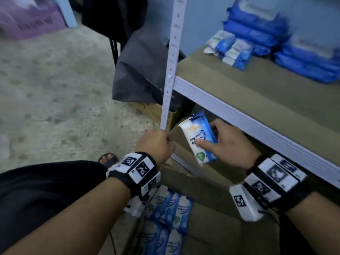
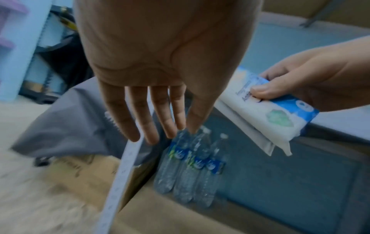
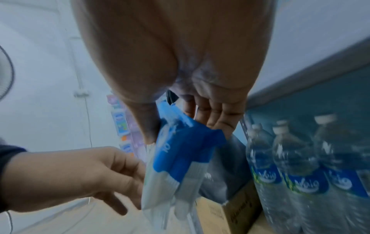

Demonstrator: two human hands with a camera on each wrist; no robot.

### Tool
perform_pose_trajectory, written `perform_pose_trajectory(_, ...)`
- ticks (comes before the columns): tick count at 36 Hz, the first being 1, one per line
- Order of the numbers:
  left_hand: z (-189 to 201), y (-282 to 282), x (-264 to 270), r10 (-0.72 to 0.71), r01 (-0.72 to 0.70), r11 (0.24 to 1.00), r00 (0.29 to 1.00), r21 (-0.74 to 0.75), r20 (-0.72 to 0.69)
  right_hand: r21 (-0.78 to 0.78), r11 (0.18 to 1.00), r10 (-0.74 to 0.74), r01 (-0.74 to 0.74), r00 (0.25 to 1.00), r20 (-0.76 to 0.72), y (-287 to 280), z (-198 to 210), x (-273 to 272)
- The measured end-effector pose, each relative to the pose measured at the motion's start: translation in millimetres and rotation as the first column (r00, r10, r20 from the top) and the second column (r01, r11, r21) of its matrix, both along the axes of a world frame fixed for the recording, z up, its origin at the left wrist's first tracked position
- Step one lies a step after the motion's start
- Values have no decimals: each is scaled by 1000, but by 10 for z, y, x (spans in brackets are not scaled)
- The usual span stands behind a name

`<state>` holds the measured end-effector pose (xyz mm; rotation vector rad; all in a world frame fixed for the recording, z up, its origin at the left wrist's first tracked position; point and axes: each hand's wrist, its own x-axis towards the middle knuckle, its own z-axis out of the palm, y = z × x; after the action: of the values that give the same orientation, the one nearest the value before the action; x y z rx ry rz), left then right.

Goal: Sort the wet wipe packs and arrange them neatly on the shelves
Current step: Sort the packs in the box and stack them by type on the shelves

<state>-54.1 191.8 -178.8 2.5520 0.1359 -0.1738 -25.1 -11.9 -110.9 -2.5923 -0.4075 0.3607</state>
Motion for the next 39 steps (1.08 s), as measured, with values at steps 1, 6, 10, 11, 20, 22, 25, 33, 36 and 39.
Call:
perform_pose_trajectory(1,147,-30,4,-10,11,1000,999,-12,41,28,999,-21,20,1000,16,-87,143,-86)
perform_pose_trajectory(6,832,-306,6,-164,185,981,952,-57,258,208,966,-179,154,978,110,-583,602,-335)
perform_pose_trajectory(10,1126,-478,40,-290,300,953,859,44,422,369,890,-326,266,939,110,-947,732,-378)
perform_pose_trajectory(11,1153,-509,50,-310,319,946,838,57,449,394,872,-358,291,928,107,-1027,746,-377)
perform_pose_trajectory(20,1281,-854,300,-342,363,928,745,82,573,447,764,-560,464,822,104,-1585,734,-107)
perform_pose_trajectory(22,1278,-916,375,-370,372,921,746,115,554,400,765,-594,504,793,136,-1695,711,-31)
perform_pose_trajectory(25,1270,-987,460,-401,380,912,751,155,524,230,800,-594,554,785,176,-1836,668,33)
perform_pose_trajectory(33,1237,-1086,643,-488,417,873,758,254,432,167,830,-558,533,776,295,-1917,730,-33)
perform_pose_trajectory(36,1223,-1077,712,-516,425,855,751,298,412,189,876,-483,444,794,370,-1863,794,-168)
perform_pose_trajectory(39,1206,-1051,758,-538,446,841,752,308,380,105,937,-347,334,844,409,-1844,785,-294)
